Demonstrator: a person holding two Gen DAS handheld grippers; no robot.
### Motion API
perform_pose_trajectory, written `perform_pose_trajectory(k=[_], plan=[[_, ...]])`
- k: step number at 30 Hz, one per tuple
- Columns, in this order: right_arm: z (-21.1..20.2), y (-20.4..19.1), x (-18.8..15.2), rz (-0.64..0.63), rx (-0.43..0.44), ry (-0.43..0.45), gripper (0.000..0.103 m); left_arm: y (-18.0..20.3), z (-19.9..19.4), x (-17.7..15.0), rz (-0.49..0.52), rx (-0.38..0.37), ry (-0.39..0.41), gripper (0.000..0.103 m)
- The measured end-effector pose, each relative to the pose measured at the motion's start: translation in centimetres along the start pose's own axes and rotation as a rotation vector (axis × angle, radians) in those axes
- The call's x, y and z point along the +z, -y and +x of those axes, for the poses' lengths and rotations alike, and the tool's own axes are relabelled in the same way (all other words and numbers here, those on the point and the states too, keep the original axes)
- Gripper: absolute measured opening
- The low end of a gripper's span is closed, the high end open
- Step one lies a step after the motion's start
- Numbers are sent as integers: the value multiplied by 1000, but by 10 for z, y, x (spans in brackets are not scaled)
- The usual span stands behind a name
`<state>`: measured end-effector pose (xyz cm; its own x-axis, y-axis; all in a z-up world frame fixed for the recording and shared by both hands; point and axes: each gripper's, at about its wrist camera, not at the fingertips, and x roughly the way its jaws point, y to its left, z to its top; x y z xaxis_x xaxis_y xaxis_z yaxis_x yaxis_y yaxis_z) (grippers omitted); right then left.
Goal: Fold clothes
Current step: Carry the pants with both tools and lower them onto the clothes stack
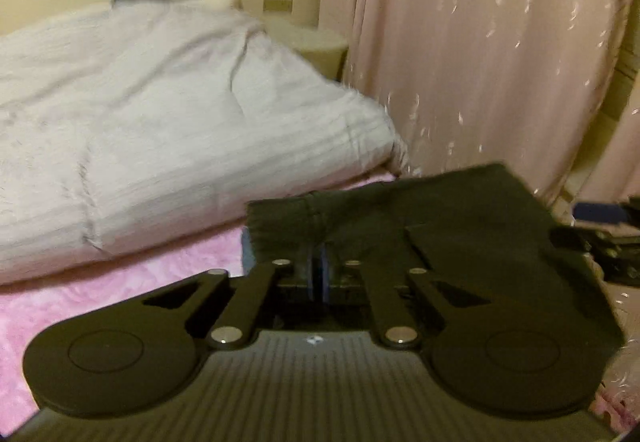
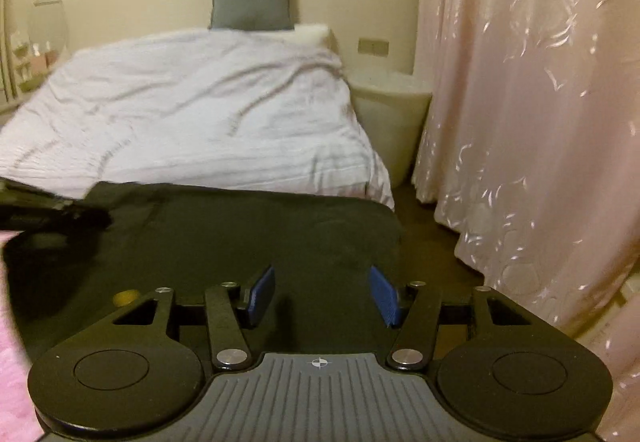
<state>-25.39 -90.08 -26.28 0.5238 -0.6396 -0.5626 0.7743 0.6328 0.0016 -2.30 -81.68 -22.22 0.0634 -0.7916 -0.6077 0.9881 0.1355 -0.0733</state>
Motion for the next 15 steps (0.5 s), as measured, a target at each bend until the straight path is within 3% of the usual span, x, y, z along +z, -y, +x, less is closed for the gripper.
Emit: perform_pose_trajectory(k=[4,7,11,14,15], plan=[[-52,-12,-30,46,33,-9,56,12,-50,-21,10,-31,41,6],[-51,-26,-51,69,21,-67,56,27,-41,-44,110,50,5,7],[-40,-42,-60,48,-35,-90,56,20,-33,-40,18,79,-16,8],[-56,-46,-51,97,-20,-92,56,28,-51,-33,-4,120,-16,9],[-65,-45,-51,129,-1,-89,56,33,-62,-33,-3,134,-21,17]])
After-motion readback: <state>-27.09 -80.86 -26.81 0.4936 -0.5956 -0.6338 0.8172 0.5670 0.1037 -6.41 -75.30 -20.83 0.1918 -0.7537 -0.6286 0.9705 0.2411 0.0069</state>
